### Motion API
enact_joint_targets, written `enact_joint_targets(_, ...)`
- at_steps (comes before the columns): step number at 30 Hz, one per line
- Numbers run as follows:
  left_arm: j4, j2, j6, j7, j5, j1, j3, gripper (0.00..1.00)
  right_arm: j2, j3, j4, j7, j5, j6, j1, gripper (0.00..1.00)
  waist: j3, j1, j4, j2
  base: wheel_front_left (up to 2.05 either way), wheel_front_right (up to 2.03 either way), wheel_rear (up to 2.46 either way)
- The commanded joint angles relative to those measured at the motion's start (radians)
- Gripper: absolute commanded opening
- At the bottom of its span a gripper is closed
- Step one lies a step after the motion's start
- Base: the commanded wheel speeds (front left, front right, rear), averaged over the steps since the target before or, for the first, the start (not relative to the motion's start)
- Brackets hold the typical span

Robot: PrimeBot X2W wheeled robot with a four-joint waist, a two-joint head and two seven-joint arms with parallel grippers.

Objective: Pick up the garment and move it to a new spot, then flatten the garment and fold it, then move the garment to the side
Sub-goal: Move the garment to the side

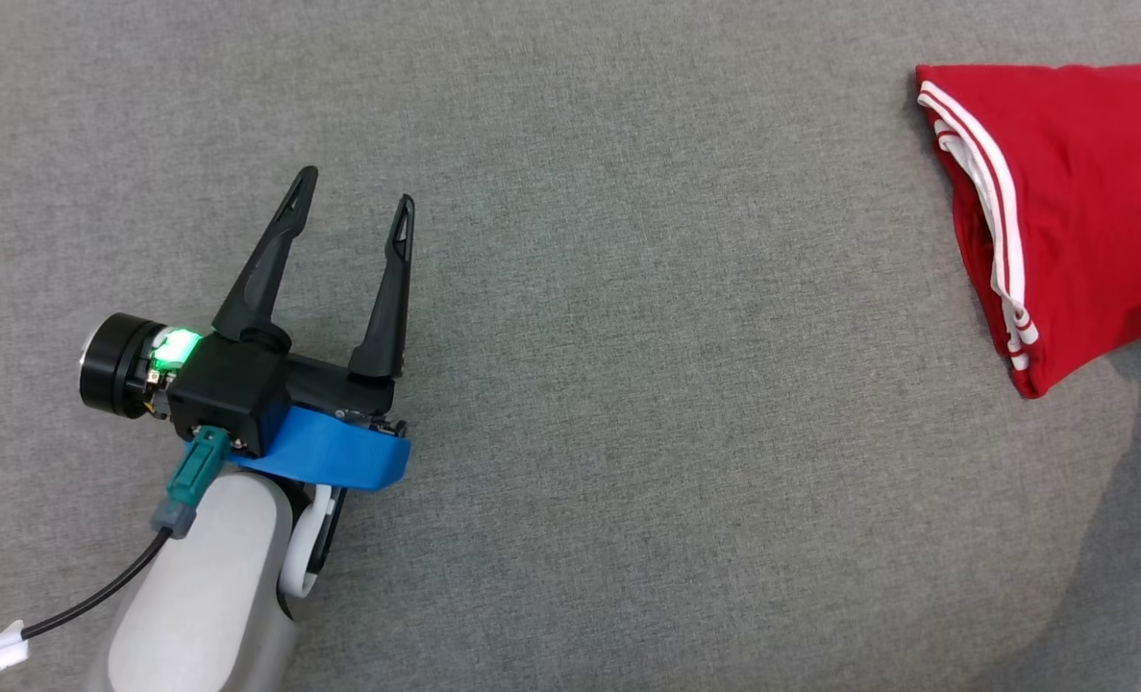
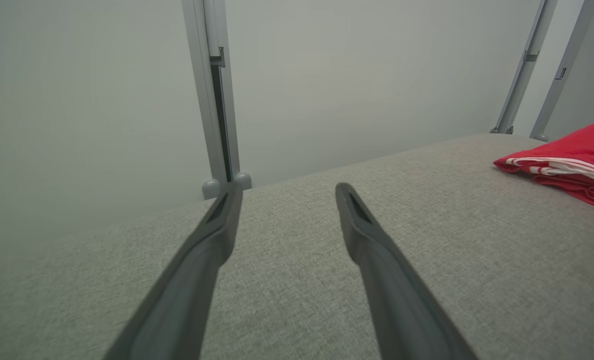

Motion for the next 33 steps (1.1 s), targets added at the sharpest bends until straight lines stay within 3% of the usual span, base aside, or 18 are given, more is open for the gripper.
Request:
enact_joint_targets(1,0.006,-0.001,-0.005,-0.006,-0.001,-0.007,-0.003,1.00,0.009,-0.014,0.003,-0.015,-0.023,0.000,-0.010,1.00,-0.007,-0.0001,0.001,-0.0003,0.00,0.00,0.00)
enact_joint_targets(6,0.030,-0.005,0.000,-0.010,-0.011,0.018,-0.005,1.00,0.027,-0.039,-0.033,-0.033,-0.099,0.000,0.034,1.00,-0.044,-0.0001,0.004,-0.0003,0.00,0.00,0.00)
enact_joint_targets(12,0.057,-0.008,0.020,-0.014,-0.026,0.075,0.008,1.00,0.121,-0.058,-0.297,-0.034,-0.158,0.000,0.185,1.00,-0.133,-0.0001,0.007,-0.0003,0.00,0.00,0.00)
enact_joint_targets(17,0.075,-0.016,0.039,-0.016,-0.047,0.142,0.023,1.00,0.233,-0.056,-0.486,-0.035,-0.154,0.000,0.366,1.00,-0.225,-0.0001,0.025,-0.0003,0.00,0.00,0.00)
enact_joint_targets(24,0.089,-0.018,0.066,-0.016,-0.073,0.236,0.046,1.00,0.362,-0.019,-0.656,-0.024,-0.137,0.000,0.585,1.00,-0.337,-0.0001,0.079,-0.0003,0.00,0.00,0.00)
enact_joint_targets(33,0.119,-0.010,0.097,-0.017,-0.109,0.343,0.078,1.00,0.421,0.025,-0.808,0.064,-0.108,0.000,0.762,1.00,-0.449,-0.0001,0.151,-0.0003,0.00,0.00,0.00)
